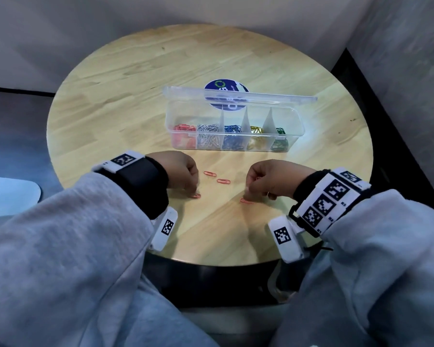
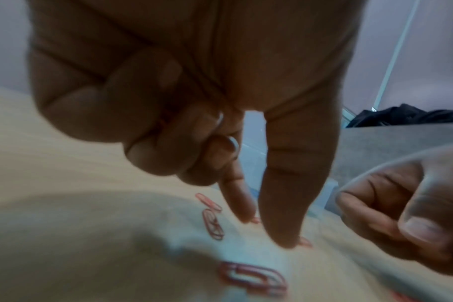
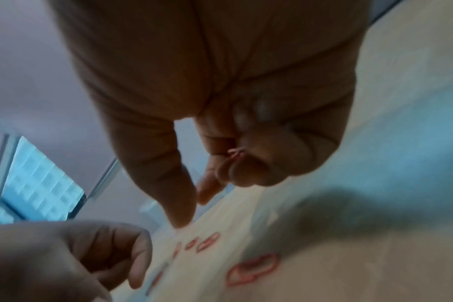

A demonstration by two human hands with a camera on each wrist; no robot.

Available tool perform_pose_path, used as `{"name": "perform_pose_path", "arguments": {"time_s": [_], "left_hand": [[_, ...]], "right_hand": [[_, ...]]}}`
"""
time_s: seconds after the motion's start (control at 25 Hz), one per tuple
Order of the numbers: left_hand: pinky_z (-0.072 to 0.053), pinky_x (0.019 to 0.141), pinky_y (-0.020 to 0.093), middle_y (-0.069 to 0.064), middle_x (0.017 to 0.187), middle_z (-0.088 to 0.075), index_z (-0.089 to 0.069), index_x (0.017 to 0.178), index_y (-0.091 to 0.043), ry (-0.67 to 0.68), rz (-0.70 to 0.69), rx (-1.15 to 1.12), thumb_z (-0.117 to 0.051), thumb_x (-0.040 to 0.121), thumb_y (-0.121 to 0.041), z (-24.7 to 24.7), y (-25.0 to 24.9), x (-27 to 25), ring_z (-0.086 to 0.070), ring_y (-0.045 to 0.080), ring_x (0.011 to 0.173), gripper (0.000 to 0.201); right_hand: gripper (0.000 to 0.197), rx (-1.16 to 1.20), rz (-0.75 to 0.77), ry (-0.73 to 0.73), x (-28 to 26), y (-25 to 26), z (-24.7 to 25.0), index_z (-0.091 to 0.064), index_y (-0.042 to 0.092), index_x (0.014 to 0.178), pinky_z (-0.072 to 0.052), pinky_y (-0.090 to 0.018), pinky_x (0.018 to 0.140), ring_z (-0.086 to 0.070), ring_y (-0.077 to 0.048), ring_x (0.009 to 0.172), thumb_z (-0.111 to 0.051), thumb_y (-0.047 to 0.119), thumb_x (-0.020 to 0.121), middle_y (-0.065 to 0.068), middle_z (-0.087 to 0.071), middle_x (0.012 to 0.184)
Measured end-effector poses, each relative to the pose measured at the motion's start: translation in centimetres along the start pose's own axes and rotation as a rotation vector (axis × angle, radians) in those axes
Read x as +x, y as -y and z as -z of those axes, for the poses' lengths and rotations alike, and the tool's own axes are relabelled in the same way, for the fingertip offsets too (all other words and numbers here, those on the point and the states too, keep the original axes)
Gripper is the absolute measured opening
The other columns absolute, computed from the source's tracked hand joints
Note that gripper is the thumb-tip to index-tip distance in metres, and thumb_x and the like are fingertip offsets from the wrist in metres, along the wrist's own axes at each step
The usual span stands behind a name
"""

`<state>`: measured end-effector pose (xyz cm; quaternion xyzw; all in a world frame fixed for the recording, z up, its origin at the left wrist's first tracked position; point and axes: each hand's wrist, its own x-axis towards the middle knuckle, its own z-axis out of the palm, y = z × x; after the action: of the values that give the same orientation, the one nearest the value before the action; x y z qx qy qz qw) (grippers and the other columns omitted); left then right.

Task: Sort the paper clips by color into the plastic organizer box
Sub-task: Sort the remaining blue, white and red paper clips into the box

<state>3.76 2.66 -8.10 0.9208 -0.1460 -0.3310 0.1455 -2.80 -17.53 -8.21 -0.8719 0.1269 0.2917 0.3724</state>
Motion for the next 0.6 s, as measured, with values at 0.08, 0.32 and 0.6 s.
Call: {"name": "perform_pose_path", "arguments": {"time_s": [0.08, 0.32, 0.6], "left_hand": [[-0.042, 0.075, 0.026, -0.011, 0.081, -0.062, -0.06, 0.071, -0.023, 0.013, -0.007, 0.087, -0.076, 0.07, -0.028, -0.5, -0.3, 0.1, -0.054, 0.012, 0.08, 0.017], [-0.033, 0.055, 0.02, -0.01, 0.069, -0.055, -0.056, 0.064, -0.021, 0.06, -0.008, 0.243, -0.073, 0.074, -0.026, -0.9, -1.1, 0.3, -0.052, 0.014, 0.076, 0.02], [-0.038, 0.052, 0.019, -0.003, 0.061, -0.054, -0.055, 0.06, -0.02, 0.181, -0.048, -0.222, -0.069, 0.077, -0.012, 0.9, 0.0, 0.0, -0.046, 0.01, 0.054, 0.023]], "right_hand": [[0.011, -0.219, 0.01, -0.039, -0.2, 0.2, -0.3, -0.06, 0.017, 0.08, -0.041, -0.023, 0.059, -0.049, -0.011, 0.064, -0.07, 0.019, 0.078, 0.006, -0.055, 0.067], [0.013, -0.451, 0.015, -0.033, 0.1, 0.7, -1.8, -0.058, 0.023, 0.077, -0.037, -0.023, 0.054, -0.046, -0.005, 0.061, -0.071, 0.025, 0.078, 0.012, -0.051, 0.066], [0.01, -0.387, 0.022, 0.037, 0.3, 0.3, -1.2, -0.062, 0.021, 0.071, -0.046, -0.026, 0.064, -0.054, -0.013, 0.065, -0.07, 0.022, 0.077, 0.005, -0.06, 0.068]]}}
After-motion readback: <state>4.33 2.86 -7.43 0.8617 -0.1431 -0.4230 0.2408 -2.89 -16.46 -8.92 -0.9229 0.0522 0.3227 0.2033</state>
